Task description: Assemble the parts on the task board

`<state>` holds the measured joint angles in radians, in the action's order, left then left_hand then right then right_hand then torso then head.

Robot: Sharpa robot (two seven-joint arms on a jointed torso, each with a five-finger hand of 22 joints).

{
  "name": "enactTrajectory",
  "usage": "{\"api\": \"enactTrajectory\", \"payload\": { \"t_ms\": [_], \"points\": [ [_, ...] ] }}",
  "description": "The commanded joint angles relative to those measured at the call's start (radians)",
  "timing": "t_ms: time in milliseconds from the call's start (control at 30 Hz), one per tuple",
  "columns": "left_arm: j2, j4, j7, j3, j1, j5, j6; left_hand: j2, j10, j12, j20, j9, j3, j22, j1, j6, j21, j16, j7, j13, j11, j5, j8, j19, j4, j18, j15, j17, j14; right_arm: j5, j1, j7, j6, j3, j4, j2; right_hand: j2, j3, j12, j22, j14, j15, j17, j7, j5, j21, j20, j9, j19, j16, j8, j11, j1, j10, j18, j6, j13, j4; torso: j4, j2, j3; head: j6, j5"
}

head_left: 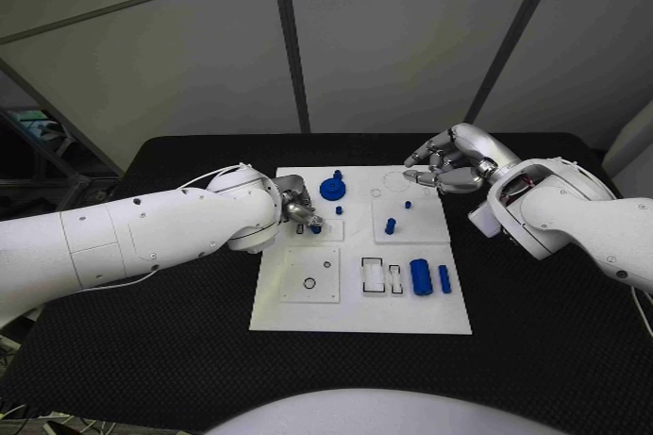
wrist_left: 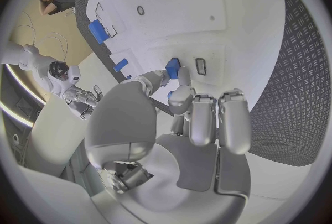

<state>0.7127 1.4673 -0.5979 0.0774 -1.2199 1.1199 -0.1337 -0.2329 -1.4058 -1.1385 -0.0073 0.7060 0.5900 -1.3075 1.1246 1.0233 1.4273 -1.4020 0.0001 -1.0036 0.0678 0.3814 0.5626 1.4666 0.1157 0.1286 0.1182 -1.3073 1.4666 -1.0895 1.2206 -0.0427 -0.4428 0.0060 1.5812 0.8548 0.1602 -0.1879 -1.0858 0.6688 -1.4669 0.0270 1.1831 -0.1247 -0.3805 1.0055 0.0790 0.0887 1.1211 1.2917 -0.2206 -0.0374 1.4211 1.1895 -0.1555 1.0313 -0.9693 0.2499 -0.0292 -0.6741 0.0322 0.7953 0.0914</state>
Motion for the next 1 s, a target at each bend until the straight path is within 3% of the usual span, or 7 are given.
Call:
{"api": "enactTrajectory", "payload": {
  "t_ms": [33, 333, 733, 1000],
  "points": [
    [-0.005, -0.001, -0.01, 0.004, 0.005, -0.009, 0.05, 0.0, -0.006, -0.008, -0.007, 0.002, 0.092, -0.055, -0.015, 0.012, 0.007, -0.003, -0.005, -0.006, 0.005, -0.006, -0.001, 0.037, -0.11, -0.084, 0.008, -0.012, 0.048, -0.003, 0.001, 0.006, 0.002, 0.001, 0.002, 0.0, 0.004, -0.002, 0.004, -0.002, -0.019, 0.006, -0.003, 0.001, -0.006, -0.005, -0.002, 0.002, -0.007, -0.005, -0.004, -0.001, 0.0, -0.008, -0.01, -0.008, 0.001, 0.006, 0.0007, 0.001, 0.0, 0.001, -0.003],
    [-0.011, -0.011, -0.012, 0.004, 0.004, -0.016, 0.052, 0.015, -0.006, -0.019, -0.01, 0.004, 0.015, -0.06, -0.033, 0.028, 0.008, -0.003, -0.011, -0.018, 0.01, -0.006, -0.01, 0.039, -0.085, -0.085, 0.011, -0.012, 0.048, -0.003, 0.001, 0.006, 0.002, 0.001, 0.004, 0.002, 0.005, -0.002, 0.01, -0.012, -0.016, 0.006, -0.01, 0.001, -0.006, -0.013, -0.002, 0.002, -0.012, -0.012, -0.005, -0.002, 0.0, -0.013, -0.011, -0.009, 0.008, 0.007, 0.0008, 0.0, -0.0002, 0.001, -0.004],
    [-0.01, -0.019, -0.014, 0.003, 0.004, -0.026, 0.038, 0.03, -0.005, -0.033, -0.009, 0.011, -0.244, -0.067, -0.146, 0.052, 0.008, -0.002, -0.009, -0.03, 0.007, -0.011, -0.021, 0.042, 0.038, -0.086, 0.009, -0.013, 0.048, -0.004, 0.001, 0.005, 0.001, 0.001, 0.003, 0.003, 0.007, -0.003, 0.023, -0.035, -0.011, 0.005, -0.028, 0.0, -0.006, -0.031, -0.001, 0.002, -0.023, -0.029, -0.007, -0.003, -0.003, -0.025, -0.015, -0.013, 0.023, 0.011, 0.0022, 0.001, -0.001, 0.002, -0.006],
    [-0.009, -0.022, -0.013, -0.022, 0.005, -0.028, 0.029, 0.05, -0.003, -0.036, -0.009, 0.014, -0.368, -0.068, -0.13, 0.054, 0.006, -0.002, -0.009, -0.033, 0.007, -0.007, -0.032, 0.042, 0.091, -0.085, 0.009, -0.014, 0.048, -0.004, 0.001, 0.005, 0.0, 0.001, 0.001, 0.003, 0.008, -0.003, 0.029, -0.046, -0.009, 0.005, -0.037, -0.001, -0.006, -0.04, -0.001, 0.002, -0.028, -0.037, -0.008, -0.003, -0.005, -0.03, -0.016, -0.015, 0.03, 0.013, 0.0018, 0.001, -0.0013, 0.002, -0.006]
  ]
}}
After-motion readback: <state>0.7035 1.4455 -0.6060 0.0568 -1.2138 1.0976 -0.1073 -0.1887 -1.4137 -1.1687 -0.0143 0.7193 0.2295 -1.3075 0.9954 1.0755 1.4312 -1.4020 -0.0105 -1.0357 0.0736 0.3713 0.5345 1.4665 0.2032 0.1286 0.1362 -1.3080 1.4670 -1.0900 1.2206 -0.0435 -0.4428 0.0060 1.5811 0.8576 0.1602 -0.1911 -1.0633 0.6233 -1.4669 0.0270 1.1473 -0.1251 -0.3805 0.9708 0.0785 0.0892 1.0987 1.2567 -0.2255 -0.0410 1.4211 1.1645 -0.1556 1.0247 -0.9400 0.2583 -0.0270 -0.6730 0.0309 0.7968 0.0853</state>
